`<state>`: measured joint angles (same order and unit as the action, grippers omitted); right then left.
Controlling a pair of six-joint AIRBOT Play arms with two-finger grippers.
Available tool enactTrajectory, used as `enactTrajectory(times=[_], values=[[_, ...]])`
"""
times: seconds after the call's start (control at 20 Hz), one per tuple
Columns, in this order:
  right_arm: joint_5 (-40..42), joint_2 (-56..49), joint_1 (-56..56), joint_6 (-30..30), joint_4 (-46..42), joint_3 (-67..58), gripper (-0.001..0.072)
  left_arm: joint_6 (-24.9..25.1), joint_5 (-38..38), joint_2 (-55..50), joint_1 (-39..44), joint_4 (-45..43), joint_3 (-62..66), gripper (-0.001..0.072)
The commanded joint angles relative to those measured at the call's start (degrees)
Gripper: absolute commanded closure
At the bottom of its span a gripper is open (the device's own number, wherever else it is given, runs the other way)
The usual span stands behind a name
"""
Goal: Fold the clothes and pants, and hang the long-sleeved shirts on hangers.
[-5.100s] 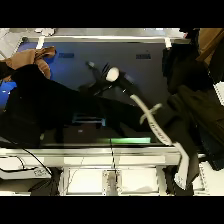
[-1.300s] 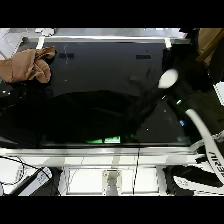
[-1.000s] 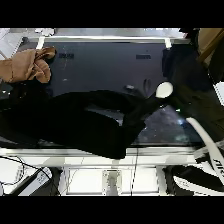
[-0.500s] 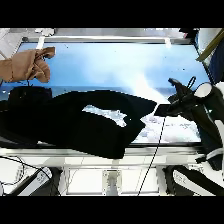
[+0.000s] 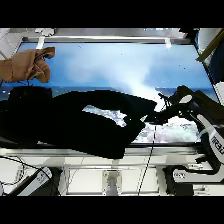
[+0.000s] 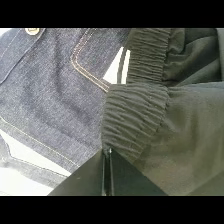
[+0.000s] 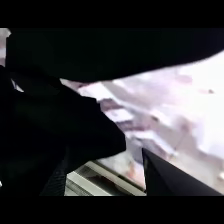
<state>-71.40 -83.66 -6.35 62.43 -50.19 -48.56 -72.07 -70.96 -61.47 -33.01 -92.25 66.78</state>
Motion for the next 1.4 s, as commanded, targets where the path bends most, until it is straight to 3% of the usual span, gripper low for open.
enactTrajectory(times=[0.0, 0.25, 0.3, 0.35, 0.4, 0.55, 0.65, 0.85, 1.0, 1.1, 1.35], values=[[3.5, -2.8, 4.0, -2.1, 2.4, 0.2, 0.0223, 0.0, 0.0, 0.0, -0.1, 1.4, 0.0, 0.0691], [6.9, -2.8, 7.6, -3.7, 7.7, 0.2, 0.0257, 0.0, 0.0, 0.0, -0.1, 1.4, 0.0, 0.0691], [7.7, -2.8, 7.5, -3.7, 9.5, 0.1, 0.0333, 0.0, 0.0, 0.0, -0.1, 1.4, 0.0, 0.0691], [8.0, -2.8, 7.4, -3.7, 10.1, -0.4, 0.0466, 0.0, 0.0, 0.0, -0.1, 1.4, 0.0, 0.0691], [6.8, -2.6, 7.4, -3.7, 9.9, -1.6, 0.0706, 0.0, 0.0, 0.0, -0.1, 1.4, 0.0, 0.0691], [-2.1, 0.4, 7.3, -3.1, 5.4, -8.6, 0.0705, -1.4, 1.6, 0.0, -0.1, 1.4, 0.1, 0.0691], [-9.2, 5.0, 5.6, 0.6, -0.7, -15.2, 0.0705, -4.7, 4.0, 0.3, -0.1, 1.4, 0.1, 0.0691], [-21.4, 18.3, -2.0, 9.4, -14.4, -28.7, 0.0705, -6.3, 4.8, 1.2, -0.1, 1.4, 1.9, 0.0691], [-22.7, 28.5, -6.8, 13.7, -18.8, -32.1, 0.0705, -8.7, 6.0, 2.3, -0.1, 1.4, 2.6, 0.0691], [-27.9, 33.0, -7.6, 16.4, -22.7, -32.1, 0.0705, -8.7, 4.8, 2.3, -0.1, 1.4, 2.6, 0.0691], [-32.2, 32.5, -7.6, 19.6, -27.4, -30.9, 0.0706, -8.7, 3.0, 1.5, 0.0, 4.6, 0.3, 0.0691]])
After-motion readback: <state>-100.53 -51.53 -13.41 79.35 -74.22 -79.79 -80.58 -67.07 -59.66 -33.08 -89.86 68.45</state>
